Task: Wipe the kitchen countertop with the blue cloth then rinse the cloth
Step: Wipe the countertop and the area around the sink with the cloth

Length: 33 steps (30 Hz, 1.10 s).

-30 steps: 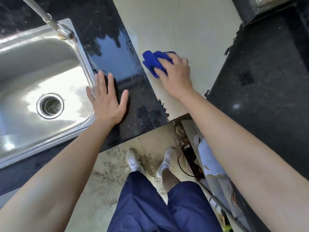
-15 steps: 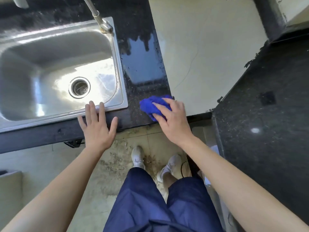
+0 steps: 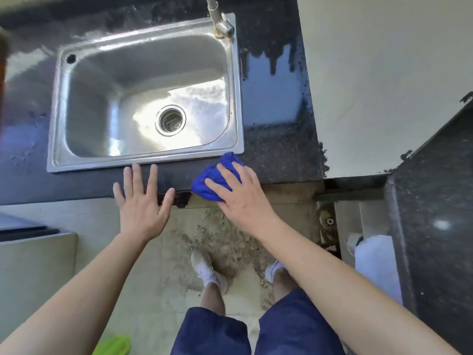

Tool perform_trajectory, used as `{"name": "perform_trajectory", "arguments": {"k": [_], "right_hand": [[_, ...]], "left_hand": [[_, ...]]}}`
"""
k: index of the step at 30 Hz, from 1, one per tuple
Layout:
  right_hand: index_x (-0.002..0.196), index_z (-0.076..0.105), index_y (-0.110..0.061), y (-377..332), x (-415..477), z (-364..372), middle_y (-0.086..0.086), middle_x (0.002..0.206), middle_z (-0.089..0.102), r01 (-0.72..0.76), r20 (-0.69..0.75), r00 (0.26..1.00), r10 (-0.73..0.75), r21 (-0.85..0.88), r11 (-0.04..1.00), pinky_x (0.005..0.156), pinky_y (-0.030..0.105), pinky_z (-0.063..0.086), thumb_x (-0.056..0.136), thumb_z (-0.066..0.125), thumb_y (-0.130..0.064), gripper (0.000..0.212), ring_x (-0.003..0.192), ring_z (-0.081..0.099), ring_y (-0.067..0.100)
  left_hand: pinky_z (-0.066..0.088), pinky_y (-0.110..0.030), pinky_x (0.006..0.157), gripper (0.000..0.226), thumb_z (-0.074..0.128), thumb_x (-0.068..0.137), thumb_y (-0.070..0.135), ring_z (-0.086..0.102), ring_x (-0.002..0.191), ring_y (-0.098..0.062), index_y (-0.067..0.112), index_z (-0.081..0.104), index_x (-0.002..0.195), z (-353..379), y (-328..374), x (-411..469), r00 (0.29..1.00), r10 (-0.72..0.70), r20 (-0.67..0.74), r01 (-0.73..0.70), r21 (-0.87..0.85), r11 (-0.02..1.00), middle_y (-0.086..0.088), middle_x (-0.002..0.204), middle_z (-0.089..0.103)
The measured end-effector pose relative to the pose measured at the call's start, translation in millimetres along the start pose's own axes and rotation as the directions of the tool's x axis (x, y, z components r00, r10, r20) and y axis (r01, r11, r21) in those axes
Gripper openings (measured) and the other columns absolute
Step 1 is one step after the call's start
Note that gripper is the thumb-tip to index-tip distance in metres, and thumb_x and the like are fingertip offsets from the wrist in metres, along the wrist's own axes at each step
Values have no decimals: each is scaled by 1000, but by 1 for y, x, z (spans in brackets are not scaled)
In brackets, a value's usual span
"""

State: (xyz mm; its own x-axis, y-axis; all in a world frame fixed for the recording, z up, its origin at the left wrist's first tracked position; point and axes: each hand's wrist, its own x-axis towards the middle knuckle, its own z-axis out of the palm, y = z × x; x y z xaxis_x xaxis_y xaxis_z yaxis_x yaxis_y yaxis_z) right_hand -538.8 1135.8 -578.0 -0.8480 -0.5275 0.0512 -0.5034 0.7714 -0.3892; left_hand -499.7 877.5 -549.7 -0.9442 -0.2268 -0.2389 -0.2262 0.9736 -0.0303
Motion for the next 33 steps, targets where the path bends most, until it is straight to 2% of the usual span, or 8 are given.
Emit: {"name": "perform_trajectory", "arguments": {"k": [3, 9, 12, 18, 23, 28, 31, 33], "right_hand": [[139, 58, -26, 7, -11, -5, 12, 150, 48, -1, 28, 1000, 1, 0, 1000, 116, 49, 25, 95, 51, -38, 46, 135, 43, 41], [147, 49, -26, -39, 10, 1, 9, 158, 38, -222, 97, 969, 225, -47, 974, 120, 53, 22, 100, 36, -46, 53, 146, 28, 38], [149, 44, -28, -78, 50, 16, 8, 161, 32, -153, 204, 964, 167, -85, 985, 121, 51, 17, 100, 30, -50, 56, 148, 24, 38], [149, 43, -30, -153, 93, 56, 7, 161, 32, -103, 209, 970, 125, -111, 988, 121, 49, 12, 98, 28, -50, 58, 147, 25, 36], [139, 57, -27, -117, 85, 41, 9, 151, 48, 41, 200, 979, -26, -73, 997, 114, 48, 33, 95, 40, -47, 51, 136, 44, 36], [145, 51, -22, 2, 3, -11, 11, 156, 39, -254, 78, 961, 267, -144, 956, 119, 47, 28, 101, 41, -46, 51, 143, 37, 34], [149, 45, -22, 57, -24, -46, 11, 162, 29, -545, 30, 830, 557, -165, 822, 123, 45, 18, 103, 31, -52, 57, 149, 24, 33], [151, 41, -22, 62, -22, -53, 11, 163, 24, -641, 5, 759, 651, -171, 748, 123, 47, 17, 104, 30, -50, 56, 149, 20, 35]], "left_hand": [[-6, -57, 121, 82, 8, 92, 70, -12, 154, -27, 25, 9, 161, 4, -13, 15, 999, 24, 24, -23, -35, 999, -12, 168, -7], [-5, -59, 121, 76, 7, 97, 65, -13, 154, -26, 25, 6, 161, 22, -51, 21, 993, 117, 10, -115, -105, 988, -11, 167, -12], [0, -59, 120, 71, 15, 99, 60, -3, 154, -30, 22, 14, 160, 29, -84, 14, 991, 128, -50, -133, -137, 982, -14, 168, -4], [4, -61, 119, 70, 17, 100, 55, 3, 154, -33, 19, 18, 160, 27, -145, 12, 993, 65, -97, -80, -153, 985, -16, 167, 3], [5, -62, 119, 70, 20, 99, 56, 2, 154, -33, 21, 19, 160, 12, -138, 25, 991, 76, -111, -91, -138, 986, -17, 167, 5], [-8, -57, 121, 72, 6, 97, 64, -17, 153, -27, 30, -2, 160, 5, -81, 40, 984, 176, -22, -178, -122, 976, -11, 167, -15], [-11, -56, 121, 74, -1, 94, 68, -26, 151, -24, 33, -9, 159, 9, -52, 50, 981, 182, 64, -168, -176, 970, -8, 165, -24], [-12, -56, 121, 76, 3, 94, 71, -30, 149, -24, 33, -12, 158, 13, -44, 51, 983, 162, 90, -140, -208, 968, -7, 164, -27]]}}
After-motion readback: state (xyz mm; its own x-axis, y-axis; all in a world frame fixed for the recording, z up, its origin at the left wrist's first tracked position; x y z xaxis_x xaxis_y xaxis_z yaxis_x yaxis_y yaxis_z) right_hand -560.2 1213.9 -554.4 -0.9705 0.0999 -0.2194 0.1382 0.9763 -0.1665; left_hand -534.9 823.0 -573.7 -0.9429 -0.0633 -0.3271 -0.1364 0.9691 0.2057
